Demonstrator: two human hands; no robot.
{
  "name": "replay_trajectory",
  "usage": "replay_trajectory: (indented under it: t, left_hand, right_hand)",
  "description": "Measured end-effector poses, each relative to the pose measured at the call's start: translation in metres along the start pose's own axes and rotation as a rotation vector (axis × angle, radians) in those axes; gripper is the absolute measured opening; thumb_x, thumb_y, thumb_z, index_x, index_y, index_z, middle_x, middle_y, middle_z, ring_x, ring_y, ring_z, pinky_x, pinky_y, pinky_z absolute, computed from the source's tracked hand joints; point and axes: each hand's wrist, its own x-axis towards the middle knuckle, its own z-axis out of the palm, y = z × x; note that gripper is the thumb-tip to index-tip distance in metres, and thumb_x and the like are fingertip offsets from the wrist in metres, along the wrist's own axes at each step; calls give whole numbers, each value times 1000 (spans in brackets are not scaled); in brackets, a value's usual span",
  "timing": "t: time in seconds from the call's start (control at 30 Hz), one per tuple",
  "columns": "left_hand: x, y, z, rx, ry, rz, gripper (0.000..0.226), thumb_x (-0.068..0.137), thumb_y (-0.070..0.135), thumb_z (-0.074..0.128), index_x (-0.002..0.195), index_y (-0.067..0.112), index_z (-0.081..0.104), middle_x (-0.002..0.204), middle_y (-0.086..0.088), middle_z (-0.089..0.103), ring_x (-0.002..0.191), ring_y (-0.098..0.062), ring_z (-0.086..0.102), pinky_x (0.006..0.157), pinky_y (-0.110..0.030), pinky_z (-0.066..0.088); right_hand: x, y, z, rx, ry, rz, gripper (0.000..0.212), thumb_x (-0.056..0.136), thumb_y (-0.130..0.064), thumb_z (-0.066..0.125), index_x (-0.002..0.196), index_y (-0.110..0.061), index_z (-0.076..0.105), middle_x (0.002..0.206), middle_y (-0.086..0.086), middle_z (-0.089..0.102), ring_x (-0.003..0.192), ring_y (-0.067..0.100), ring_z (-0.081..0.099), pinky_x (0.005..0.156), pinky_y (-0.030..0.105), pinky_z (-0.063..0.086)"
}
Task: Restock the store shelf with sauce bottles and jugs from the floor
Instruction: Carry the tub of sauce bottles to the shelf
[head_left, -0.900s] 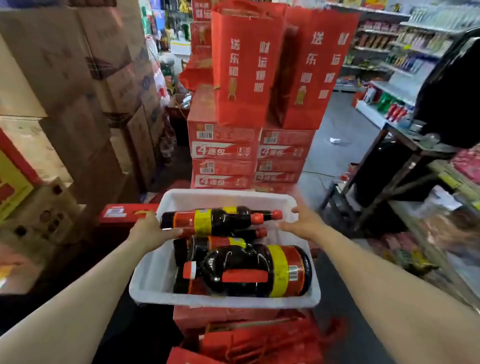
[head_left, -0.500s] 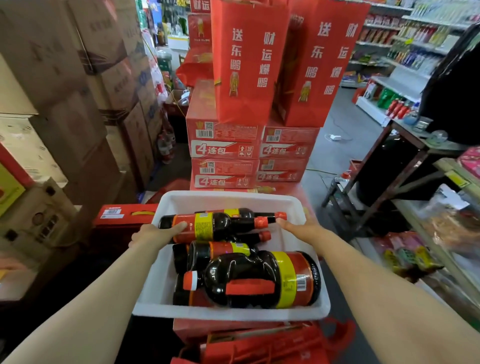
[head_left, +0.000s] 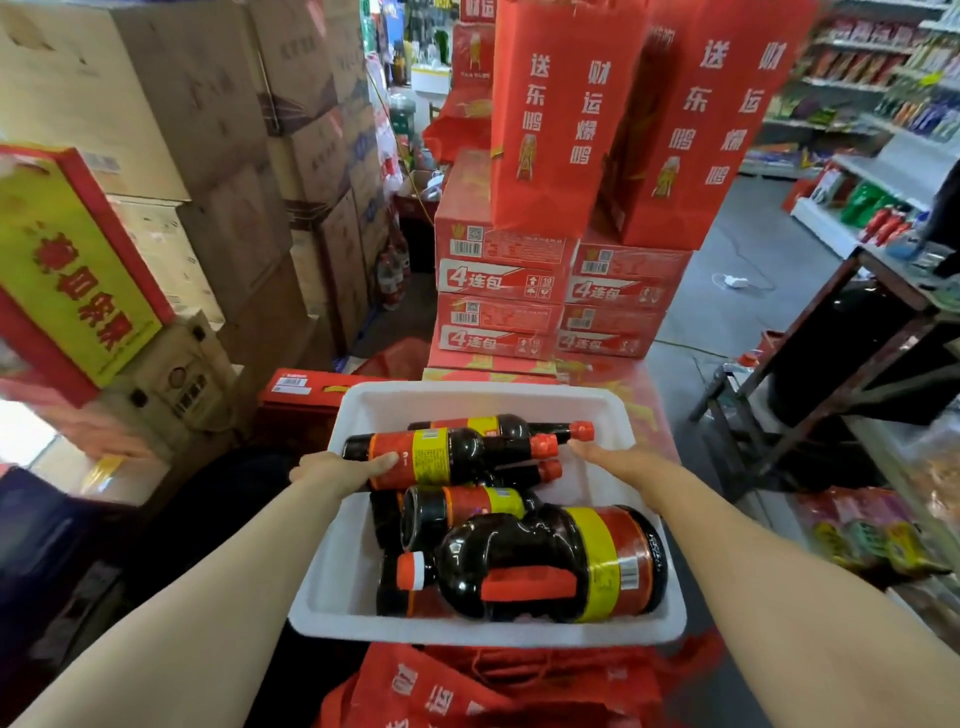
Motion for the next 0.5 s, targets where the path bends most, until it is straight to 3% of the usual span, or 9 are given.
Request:
replay_trajectory:
  t: [0.13,0.27,0.33,0.5]
  left_hand:
    - [-33,-38,-3,-102,7,-61,130,46,69,88,145,1,39,145,-18,45,133,-35,45,105,-51,45]
    - [-85,-87,0,-203,110,-56,104,57,57,91,130,-4,49,129,-13,53,119,-32,54,88,-40,50]
    - [-118,-115,6,-247,173,-82,104,58,57,90,130,-4,47,126,-13,53,115,-31,55,83,-37,49]
    - [-194,-193,14,-338,232,-187,119,41,73,86,128,1,50,124,-13,58,110,-29,60,88,-39,54]
  right_hand:
    - [-17,9,5,-6,-38,-84,127,64,-65,84,159,-8,21,165,15,24,149,34,31,115,46,34]
    - [-42,10,9,-136,-76,-160,121,71,-61,83,158,-5,19,165,14,25,147,34,34,111,48,37]
    - [-53,15,14,-223,-113,-208,117,73,-57,83,157,-3,22,164,15,27,147,34,35,111,47,38]
    - [-93,36,34,-505,-170,-326,107,68,-64,83,144,1,44,148,19,49,121,34,56,85,42,50]
